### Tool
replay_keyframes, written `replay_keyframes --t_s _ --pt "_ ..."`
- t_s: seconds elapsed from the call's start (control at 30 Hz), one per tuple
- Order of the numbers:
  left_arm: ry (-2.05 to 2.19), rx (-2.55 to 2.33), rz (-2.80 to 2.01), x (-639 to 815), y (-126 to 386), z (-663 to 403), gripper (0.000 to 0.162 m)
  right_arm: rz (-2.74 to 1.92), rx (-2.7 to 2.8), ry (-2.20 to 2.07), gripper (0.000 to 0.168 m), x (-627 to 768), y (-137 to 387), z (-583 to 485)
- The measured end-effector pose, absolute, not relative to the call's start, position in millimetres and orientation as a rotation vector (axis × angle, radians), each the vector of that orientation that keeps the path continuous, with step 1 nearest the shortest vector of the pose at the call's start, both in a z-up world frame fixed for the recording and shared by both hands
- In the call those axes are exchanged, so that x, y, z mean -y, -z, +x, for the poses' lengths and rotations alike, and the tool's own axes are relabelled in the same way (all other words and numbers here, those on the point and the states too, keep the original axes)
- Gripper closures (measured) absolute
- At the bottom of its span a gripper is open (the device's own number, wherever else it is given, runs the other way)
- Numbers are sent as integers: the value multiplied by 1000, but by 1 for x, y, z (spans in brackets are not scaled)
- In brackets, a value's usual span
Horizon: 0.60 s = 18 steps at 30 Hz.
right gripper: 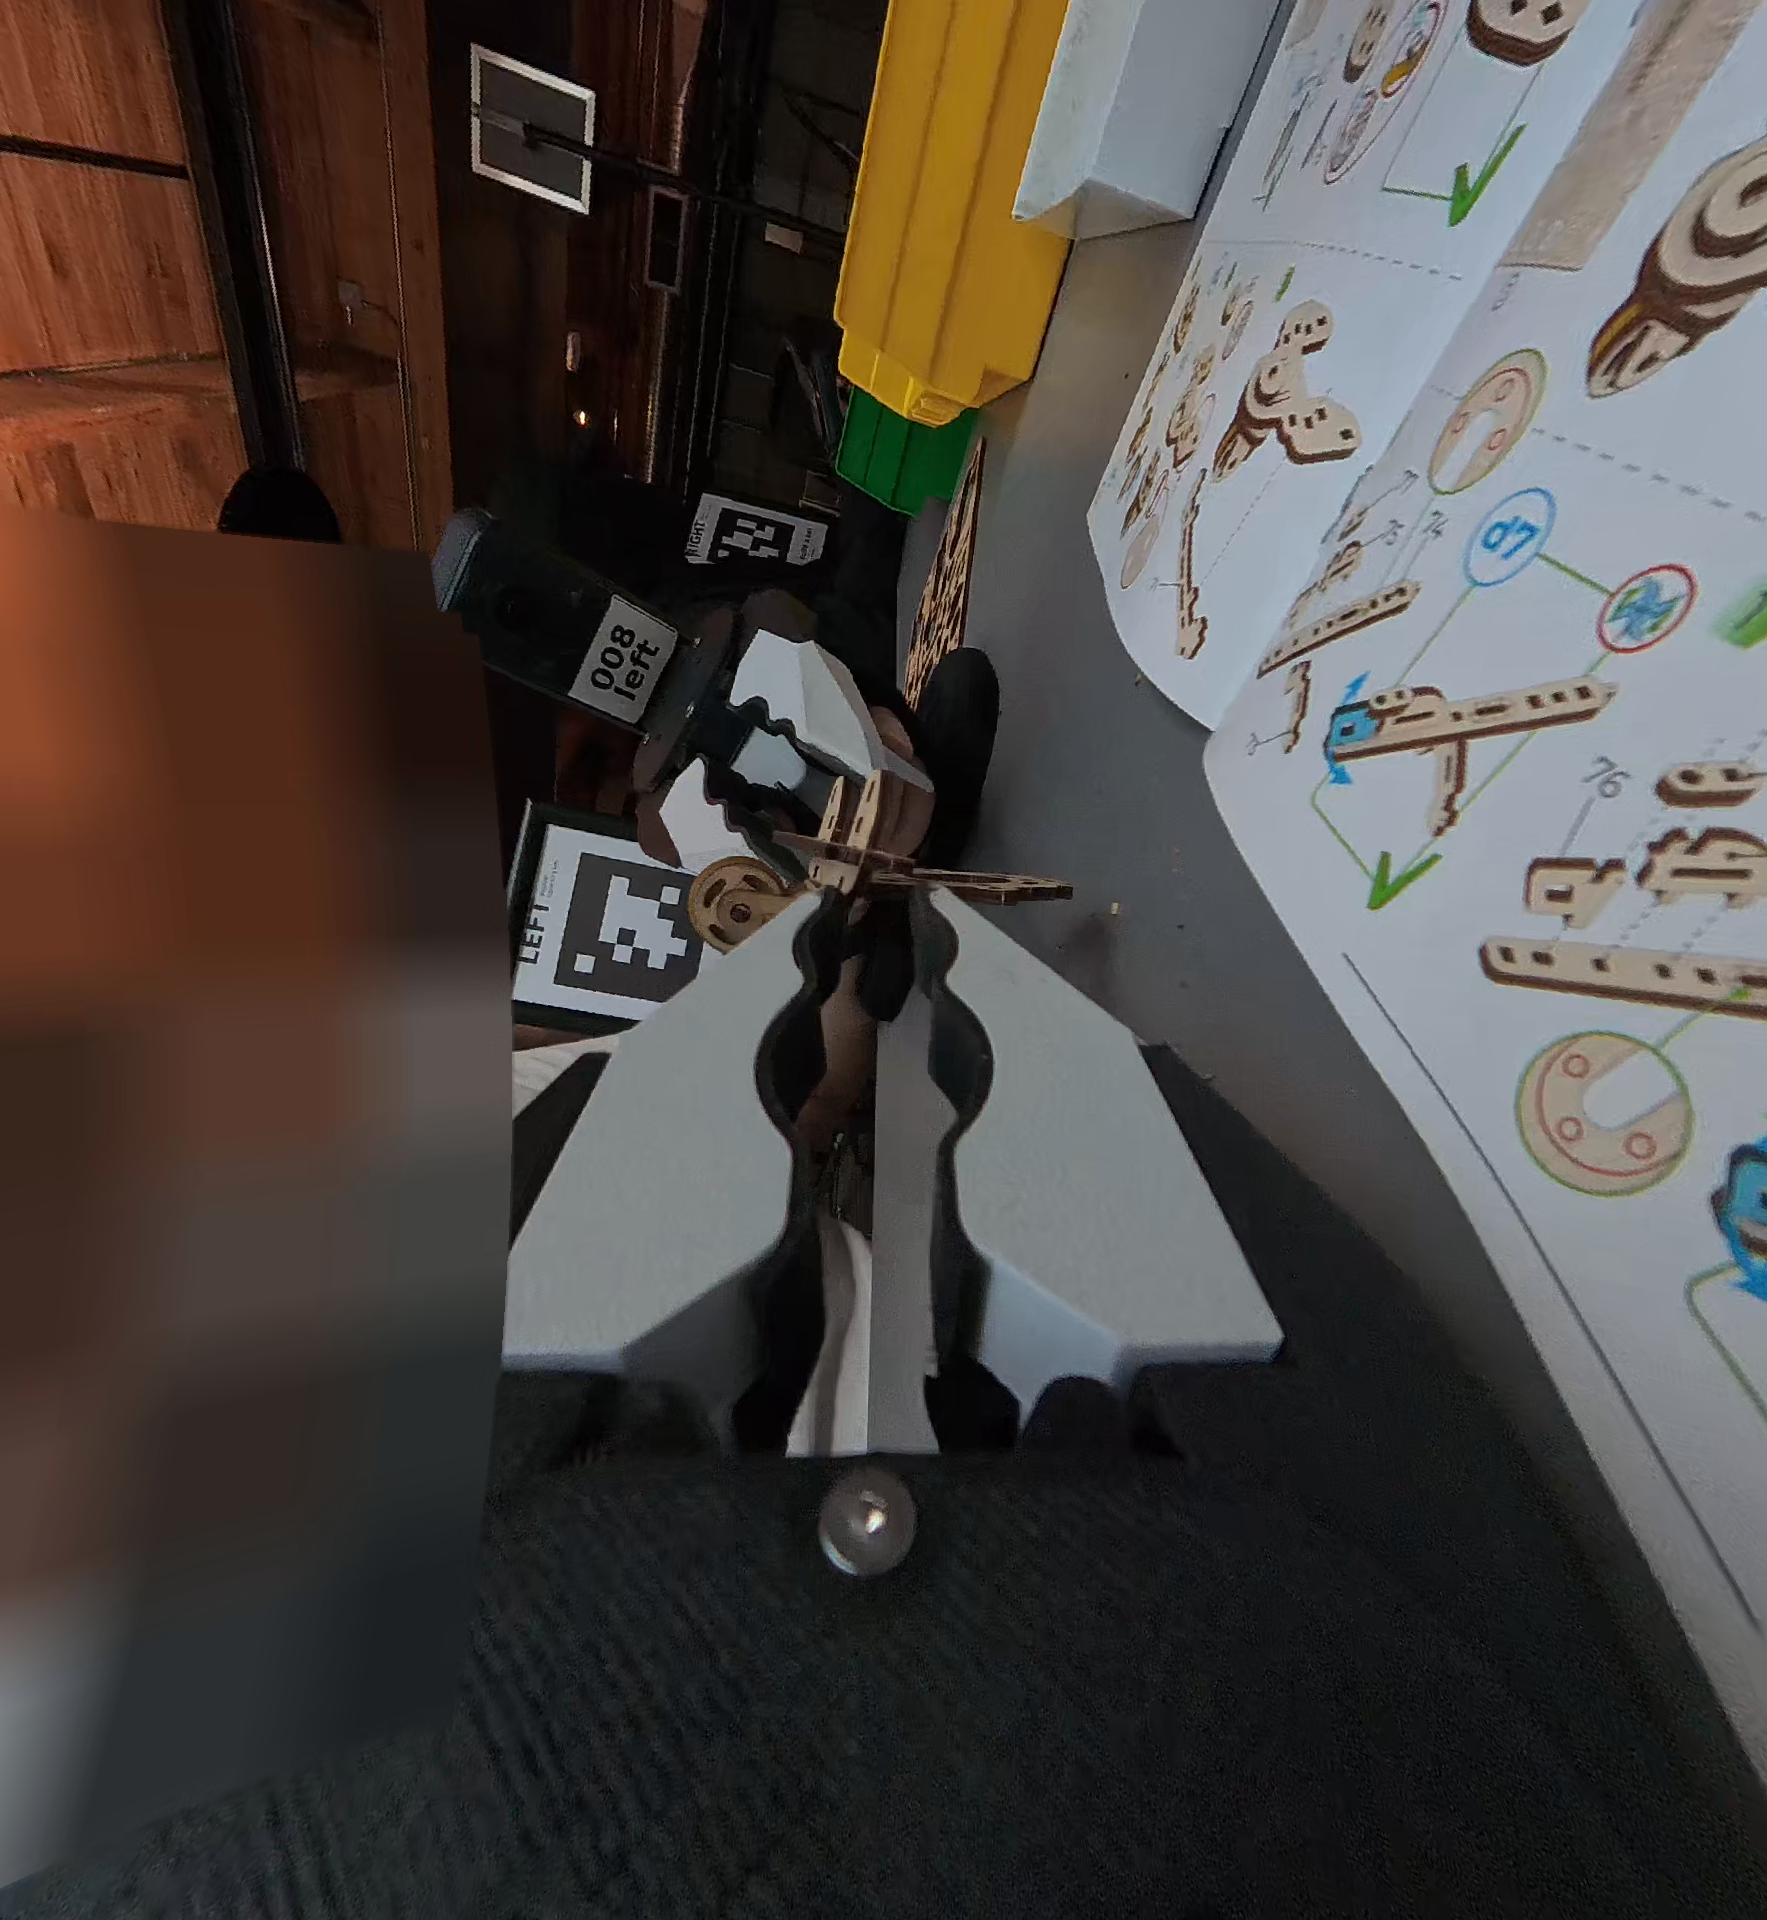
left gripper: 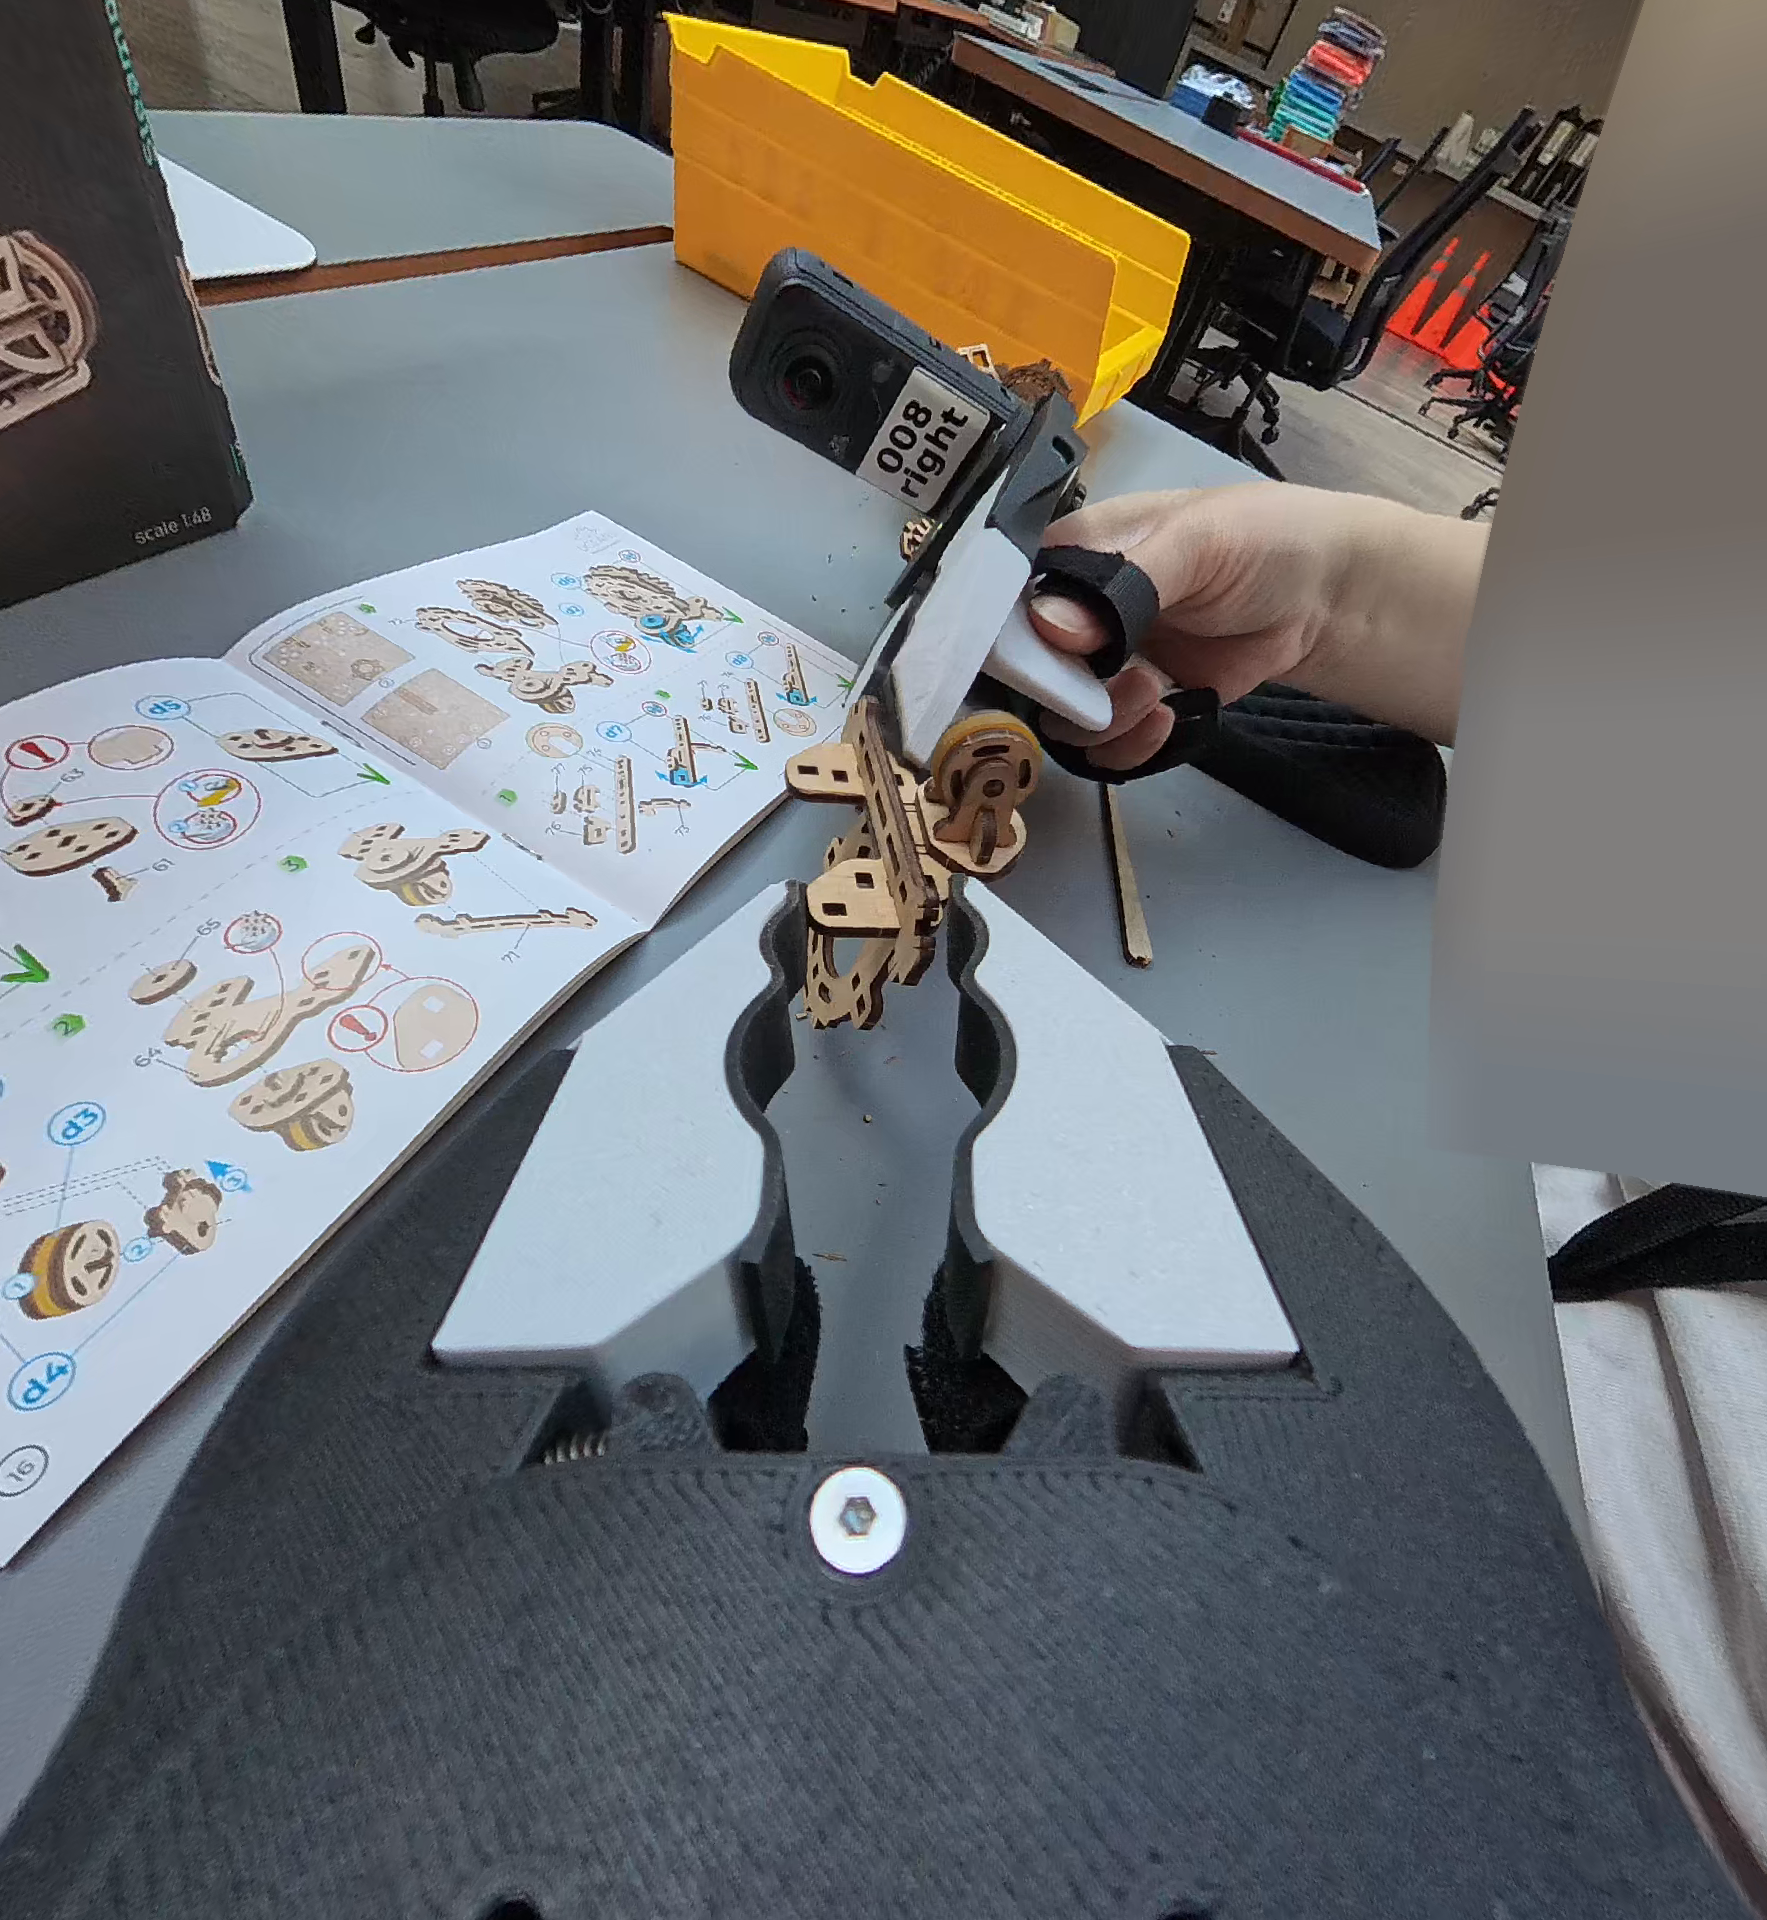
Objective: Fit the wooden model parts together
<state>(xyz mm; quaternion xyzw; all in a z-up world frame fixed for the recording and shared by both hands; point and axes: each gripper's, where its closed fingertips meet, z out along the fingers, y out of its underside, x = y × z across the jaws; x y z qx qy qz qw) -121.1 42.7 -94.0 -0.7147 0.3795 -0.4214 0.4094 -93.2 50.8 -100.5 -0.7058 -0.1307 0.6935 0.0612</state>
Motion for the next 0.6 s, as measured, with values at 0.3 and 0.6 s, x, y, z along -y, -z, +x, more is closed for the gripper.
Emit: replay_keyframes --t_s 0.3,0.6 --pt "1115 -934 -1762 -40 87 -124 137 -1932 811 -1783 137 -48 100 -89" --pt "1403 -796 -1674 -34 62 -123 138 -1673 1044 -1649 132 -40 80 -98"
